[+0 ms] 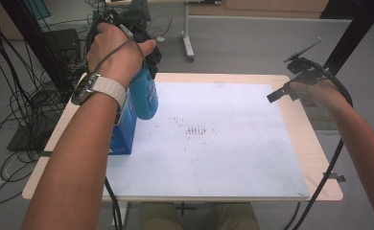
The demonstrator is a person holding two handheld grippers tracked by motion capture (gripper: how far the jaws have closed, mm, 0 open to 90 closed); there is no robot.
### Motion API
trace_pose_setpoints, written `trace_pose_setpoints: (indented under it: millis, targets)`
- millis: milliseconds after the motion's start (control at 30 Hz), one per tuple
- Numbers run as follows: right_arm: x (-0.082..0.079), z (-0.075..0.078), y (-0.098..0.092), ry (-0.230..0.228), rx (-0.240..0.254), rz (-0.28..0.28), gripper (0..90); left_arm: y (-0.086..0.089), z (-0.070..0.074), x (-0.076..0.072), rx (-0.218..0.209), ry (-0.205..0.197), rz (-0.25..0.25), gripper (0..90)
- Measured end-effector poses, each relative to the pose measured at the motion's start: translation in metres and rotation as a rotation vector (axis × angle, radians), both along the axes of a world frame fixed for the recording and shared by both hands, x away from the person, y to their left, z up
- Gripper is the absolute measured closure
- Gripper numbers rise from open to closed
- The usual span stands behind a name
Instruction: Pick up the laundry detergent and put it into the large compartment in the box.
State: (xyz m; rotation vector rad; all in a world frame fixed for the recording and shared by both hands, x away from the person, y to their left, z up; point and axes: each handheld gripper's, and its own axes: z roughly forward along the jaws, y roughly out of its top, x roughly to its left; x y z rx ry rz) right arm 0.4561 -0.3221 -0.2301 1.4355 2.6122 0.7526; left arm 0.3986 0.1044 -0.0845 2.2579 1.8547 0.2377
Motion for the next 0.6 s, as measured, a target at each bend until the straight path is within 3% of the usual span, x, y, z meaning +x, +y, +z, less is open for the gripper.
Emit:
trace_pose_setpoints:
  millis: [600]
  targets:
    - [0.010, 0.000, 0.003, 0.010, -0.003, -0.009, 9.4, 0.041, 0.022, 0.010, 0.016, -0.026, 0.076, 37.3]
